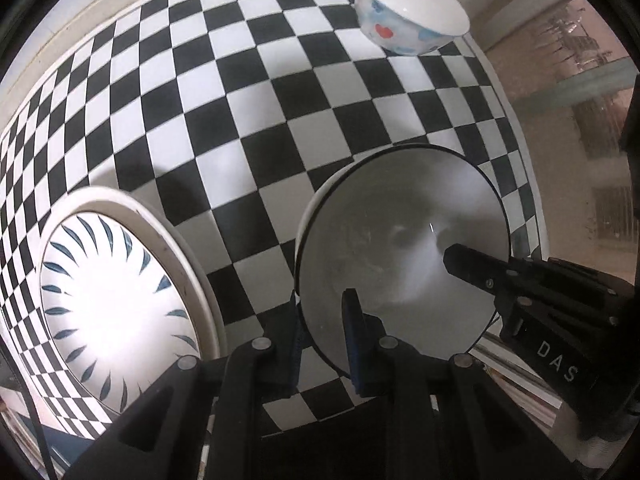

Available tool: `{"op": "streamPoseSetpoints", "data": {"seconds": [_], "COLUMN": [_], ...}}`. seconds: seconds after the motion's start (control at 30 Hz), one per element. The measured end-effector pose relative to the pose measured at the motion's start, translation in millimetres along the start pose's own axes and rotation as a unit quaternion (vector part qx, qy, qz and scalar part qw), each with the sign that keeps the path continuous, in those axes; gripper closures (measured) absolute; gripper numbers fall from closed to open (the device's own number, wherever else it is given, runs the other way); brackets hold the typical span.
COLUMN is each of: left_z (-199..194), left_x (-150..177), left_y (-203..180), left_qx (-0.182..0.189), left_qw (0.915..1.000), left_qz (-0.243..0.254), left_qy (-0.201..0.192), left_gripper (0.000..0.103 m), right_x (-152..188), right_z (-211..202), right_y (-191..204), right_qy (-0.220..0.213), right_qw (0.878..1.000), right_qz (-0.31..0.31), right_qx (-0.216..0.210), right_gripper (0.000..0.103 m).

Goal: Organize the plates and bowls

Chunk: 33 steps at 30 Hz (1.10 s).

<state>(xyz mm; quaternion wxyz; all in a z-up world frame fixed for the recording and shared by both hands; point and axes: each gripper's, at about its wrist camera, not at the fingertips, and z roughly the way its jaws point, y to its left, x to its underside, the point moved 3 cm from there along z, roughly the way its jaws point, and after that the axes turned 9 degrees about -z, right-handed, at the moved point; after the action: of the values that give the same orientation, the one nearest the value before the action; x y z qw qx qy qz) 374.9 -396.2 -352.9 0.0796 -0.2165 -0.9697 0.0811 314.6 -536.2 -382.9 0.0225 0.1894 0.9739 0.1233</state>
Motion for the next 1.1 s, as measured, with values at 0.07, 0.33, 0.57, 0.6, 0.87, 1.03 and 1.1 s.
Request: {"op": "streamPoseSetpoints", "data": {"seconds": [0.07,0.33,0.57,0.6,0.87,1.03,1.1], "left_z": [2.9,6.1,8.7,8.0,6.8,3.6,-0.4], "left_x": [1.0,8.3,7.7,6.9,5.4,7.2,8.8], "left_y": [-2.4,-6.3,-4.5,-4.6,-8.5,-12.3,-13.5], "left_qx": [-0.001,-0.015,-0.016,-0.017,-0.025,-0.028,-0.025], "left_qw": [1.0000,0.9999,0.9999,0.9998,0.9997,0.9996,0.9996], "left_qz": [0.001,0.003,-0.006,-0.007,-0.001,-0.002,-0.001], "left_qy": [0.000,-0.001,-0.003,-0.005,-0.007,-0.010,-0.011], "left_gripper": [0.087,0.087,0.087,0.087,0.087,0.087,0.087], "right_x": [-0.3,-3.4,-0.5,-0.1,6.7,9.3,9.3], "right_z": [1.4,4.9,2.8,1.3,-9.2,-5.9,-5.7], "right_y": [1.5,1.6,-9.1,-9.0,-8.2,-1.2,0.6], "right_qy": [0.002,0.027,0.034,0.035,0.040,0.043,0.042], "right_qw": [1.000,1.000,0.999,0.999,0.999,0.999,0.999], "right_qz": [-0.004,0.002,0.029,0.027,-0.001,-0.020,-0.025], "right_qx": [0.004,0.000,-0.030,-0.030,-0.010,0.004,0.008], "right_gripper": [0.093,0.091,0.086,0.086,0.082,0.082,0.082]}}
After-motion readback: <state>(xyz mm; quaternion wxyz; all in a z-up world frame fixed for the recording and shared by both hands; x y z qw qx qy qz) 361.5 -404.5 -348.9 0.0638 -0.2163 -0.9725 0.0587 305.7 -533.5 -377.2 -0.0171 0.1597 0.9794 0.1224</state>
